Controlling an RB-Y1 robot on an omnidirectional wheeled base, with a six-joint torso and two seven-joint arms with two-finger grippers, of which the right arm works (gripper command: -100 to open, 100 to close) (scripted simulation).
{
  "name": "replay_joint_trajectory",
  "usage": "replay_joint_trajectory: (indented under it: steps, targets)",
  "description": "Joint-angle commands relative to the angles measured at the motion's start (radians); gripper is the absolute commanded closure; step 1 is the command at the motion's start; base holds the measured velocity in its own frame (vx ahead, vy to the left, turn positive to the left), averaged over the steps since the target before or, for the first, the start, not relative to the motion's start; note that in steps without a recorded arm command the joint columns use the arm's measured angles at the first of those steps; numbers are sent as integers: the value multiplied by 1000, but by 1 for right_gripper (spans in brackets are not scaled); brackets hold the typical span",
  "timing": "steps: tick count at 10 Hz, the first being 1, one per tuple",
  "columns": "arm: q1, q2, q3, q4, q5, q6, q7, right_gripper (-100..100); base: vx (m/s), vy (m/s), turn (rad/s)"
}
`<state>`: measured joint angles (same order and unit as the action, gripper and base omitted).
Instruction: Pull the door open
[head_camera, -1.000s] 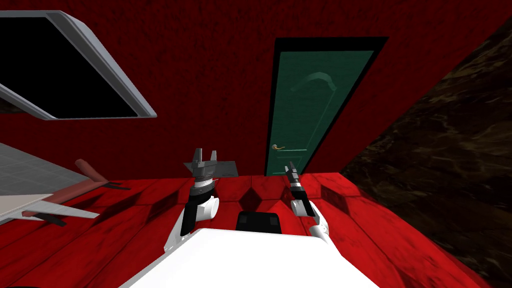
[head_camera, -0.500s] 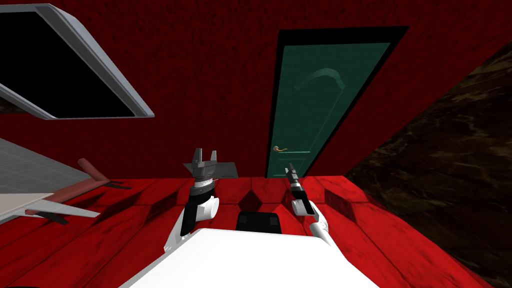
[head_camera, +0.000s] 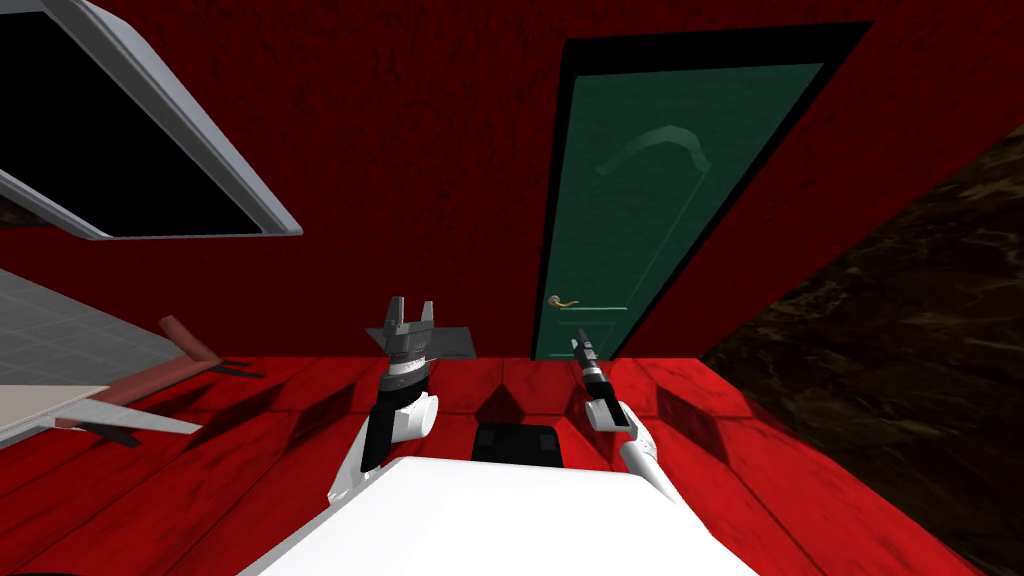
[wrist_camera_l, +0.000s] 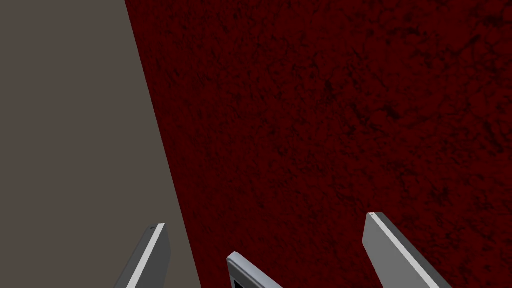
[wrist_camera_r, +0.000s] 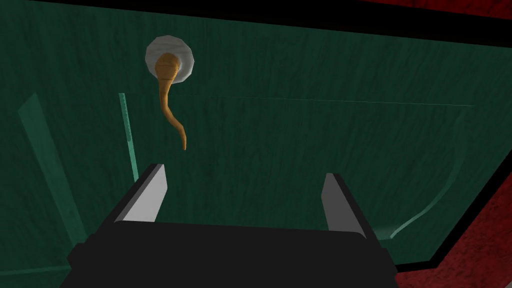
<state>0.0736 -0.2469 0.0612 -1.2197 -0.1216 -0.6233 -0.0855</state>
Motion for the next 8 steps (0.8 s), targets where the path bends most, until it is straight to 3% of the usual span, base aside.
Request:
replay_joint_trajectory:
  steps: [1,8]
  targets:
    - [-13,-5,0,37,-2,-3,0,-100,87,-14,29]
    - [-76,-35,-1,199,-11,-12,-7,-100,109,-23,37]
